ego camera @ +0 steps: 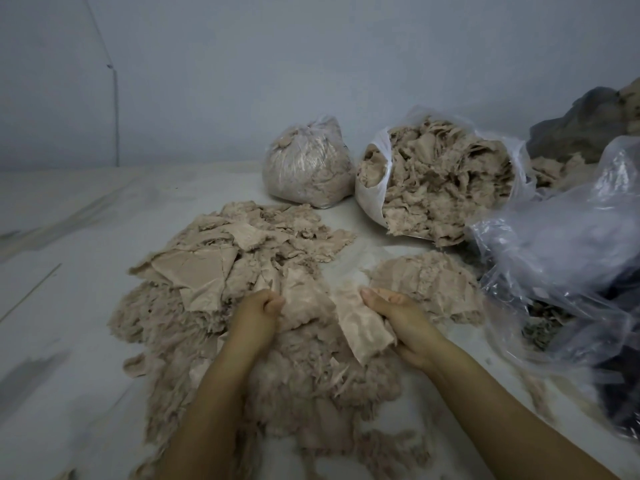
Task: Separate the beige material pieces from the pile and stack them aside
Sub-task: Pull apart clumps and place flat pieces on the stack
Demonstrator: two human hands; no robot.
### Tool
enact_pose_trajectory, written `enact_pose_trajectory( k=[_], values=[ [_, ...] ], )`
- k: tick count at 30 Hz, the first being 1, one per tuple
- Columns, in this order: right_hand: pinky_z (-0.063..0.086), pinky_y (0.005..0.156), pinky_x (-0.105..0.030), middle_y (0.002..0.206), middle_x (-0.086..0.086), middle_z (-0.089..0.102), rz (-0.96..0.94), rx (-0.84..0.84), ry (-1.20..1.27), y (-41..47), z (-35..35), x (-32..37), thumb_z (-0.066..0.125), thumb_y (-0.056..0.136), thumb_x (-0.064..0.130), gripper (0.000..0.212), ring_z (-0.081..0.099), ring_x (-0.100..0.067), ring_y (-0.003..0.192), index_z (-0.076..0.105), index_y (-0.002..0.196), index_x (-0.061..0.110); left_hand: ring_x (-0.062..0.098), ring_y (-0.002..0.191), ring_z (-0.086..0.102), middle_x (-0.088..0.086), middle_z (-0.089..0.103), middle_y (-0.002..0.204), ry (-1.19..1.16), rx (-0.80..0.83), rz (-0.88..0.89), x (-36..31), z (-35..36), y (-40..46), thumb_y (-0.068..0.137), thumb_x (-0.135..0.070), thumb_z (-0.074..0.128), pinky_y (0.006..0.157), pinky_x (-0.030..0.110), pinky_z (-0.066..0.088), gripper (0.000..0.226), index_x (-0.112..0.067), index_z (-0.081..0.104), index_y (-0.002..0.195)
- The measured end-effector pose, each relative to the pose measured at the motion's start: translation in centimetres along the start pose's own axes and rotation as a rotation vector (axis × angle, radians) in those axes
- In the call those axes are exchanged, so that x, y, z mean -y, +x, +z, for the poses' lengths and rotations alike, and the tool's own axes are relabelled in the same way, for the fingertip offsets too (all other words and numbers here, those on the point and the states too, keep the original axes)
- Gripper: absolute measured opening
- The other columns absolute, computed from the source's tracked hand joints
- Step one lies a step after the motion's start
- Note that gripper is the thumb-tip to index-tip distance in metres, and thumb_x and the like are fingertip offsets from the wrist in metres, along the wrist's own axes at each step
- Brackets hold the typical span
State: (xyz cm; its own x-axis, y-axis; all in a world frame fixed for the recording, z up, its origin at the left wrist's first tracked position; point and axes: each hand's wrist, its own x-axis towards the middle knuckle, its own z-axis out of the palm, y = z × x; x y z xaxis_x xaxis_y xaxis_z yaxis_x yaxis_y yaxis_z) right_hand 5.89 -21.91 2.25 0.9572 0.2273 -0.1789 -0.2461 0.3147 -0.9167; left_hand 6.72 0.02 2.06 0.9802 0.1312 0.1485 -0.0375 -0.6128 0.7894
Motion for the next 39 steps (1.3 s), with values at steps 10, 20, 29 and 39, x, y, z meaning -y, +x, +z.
enact_pose_trajectory(
  k=[10,20,29,39],
  values=[
    [0.052,0.065,-0.028,0.081,-0.011,0.069,-0.014,0.014,-0.159,-0.4,0.9,-0.9,0.066,0.087,0.01,0.007,0.064,-0.019,0.072,0.066,0.091,0.004,0.009,0.069,0.056,-0.007,0.06,0.072,-0.281,0.183,0.114,-4.0,3.3,-1.6,0.091,-0.012,0.058,0.066,0.023,0.043,0.02,-0.016,0.064,0.073],
    [0.051,0.051,-0.021,0.067,-0.004,0.064,0.008,-0.293,0.044,-0.2,-0.5,-2.3,0.049,0.099,0.026,0.03,0.061,-0.01,0.057,0.062,0.095,0.0,0.023,0.072,0.045,0.013,0.05,0.076,-0.715,0.151,-0.125,-4.4,3.1,-1.4,0.097,-0.014,0.05,0.065,0.033,0.039,0.023,-0.008,0.057,0.075],
    [0.059,0.057,-0.034,0.088,-0.018,0.073,-0.04,-0.218,0.495,-0.5,2.2,-1.8,0.055,0.093,0.008,0.019,0.072,-0.025,0.073,0.062,0.105,-0.005,0.014,0.058,0.056,0.007,0.059,0.068,-0.804,0.165,-0.138,-4.5,3.9,-2.2,0.093,-0.01,0.055,0.052,0.022,0.049,0.013,-0.006,0.059,0.082],
    [0.049,0.066,-0.023,0.08,-0.01,0.064,-0.321,-0.639,-0.177,2.9,-2.0,2.5,0.056,0.095,0.034,0.031,0.061,-0.026,0.075,0.062,0.086,0.005,0.007,0.049,0.054,-0.002,0.055,0.059,-0.708,-0.082,-0.177,-3.2,3.1,-1.3,0.097,-0.012,0.05,0.044,0.015,0.044,0.02,-0.012,0.058,0.078]
  ],
)
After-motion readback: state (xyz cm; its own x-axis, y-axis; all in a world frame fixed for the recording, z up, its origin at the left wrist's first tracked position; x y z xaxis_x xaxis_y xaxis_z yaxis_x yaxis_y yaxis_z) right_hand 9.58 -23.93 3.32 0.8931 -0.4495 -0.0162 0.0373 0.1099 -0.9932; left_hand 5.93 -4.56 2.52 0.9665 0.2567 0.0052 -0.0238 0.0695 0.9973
